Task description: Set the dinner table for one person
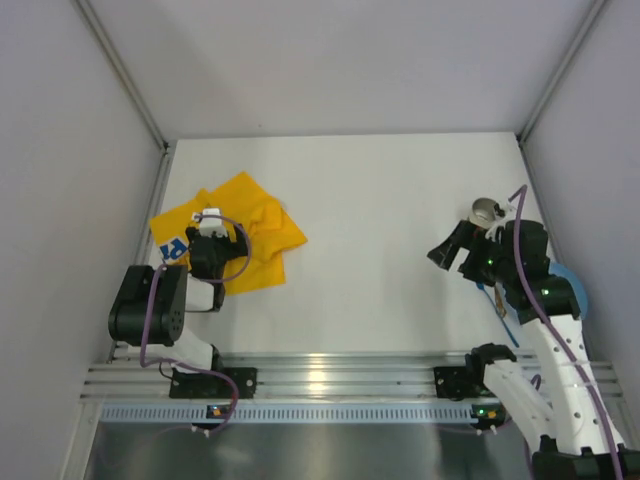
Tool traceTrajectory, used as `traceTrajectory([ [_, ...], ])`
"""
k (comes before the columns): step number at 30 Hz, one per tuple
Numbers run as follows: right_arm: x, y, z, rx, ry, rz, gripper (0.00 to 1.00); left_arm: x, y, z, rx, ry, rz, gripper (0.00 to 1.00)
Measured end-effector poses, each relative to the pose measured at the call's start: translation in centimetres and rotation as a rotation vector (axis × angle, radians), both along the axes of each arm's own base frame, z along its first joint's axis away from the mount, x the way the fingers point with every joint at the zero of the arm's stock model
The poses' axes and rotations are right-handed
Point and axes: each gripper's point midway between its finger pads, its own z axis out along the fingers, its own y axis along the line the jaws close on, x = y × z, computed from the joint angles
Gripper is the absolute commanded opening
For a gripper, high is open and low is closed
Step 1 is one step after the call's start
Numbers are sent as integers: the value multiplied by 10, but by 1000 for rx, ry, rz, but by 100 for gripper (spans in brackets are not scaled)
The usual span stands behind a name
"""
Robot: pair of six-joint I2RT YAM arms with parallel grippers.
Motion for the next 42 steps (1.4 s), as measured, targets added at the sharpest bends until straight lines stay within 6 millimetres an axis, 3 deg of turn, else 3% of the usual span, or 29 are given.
traceTrajectory([
  [4,0,-4,-11,-38,78,0,100,0,0,0,0,0,0,98],
  [12,6,-14,-6,-90,120,-44,100,0,0,0,0,1,0,98],
  [20,2,-12,-18,-119,190,-17,100,-4,3,5,-17,36,26,98],
  [23,3,-14,-19,-130,188,-23,100,8,7,37,-61,77,80,98],
  [26,2,-16,-24,-139,192,-31,100,33,5,105,-115,12,94,99],
  [28,0,-16,-30,-143,206,-27,100,39,4,143,-175,-17,111,98],
  [31,-5,-13,-39,-150,229,-8,100,44,10,170,-276,-9,155,98],
  [34,-5,-9,-41,-161,227,9,100,50,12,168,-400,77,177,98],
  [37,-6,-8,-48,-174,233,22,100,56,-1,145,-495,209,165,98],
  [40,-10,-7,-56,-179,256,30,100,44,-33,114,-497,353,130,99],
  [42,-10,-7,-59,-181,263,34,100,32,-68,97,-455,448,75,98],
])
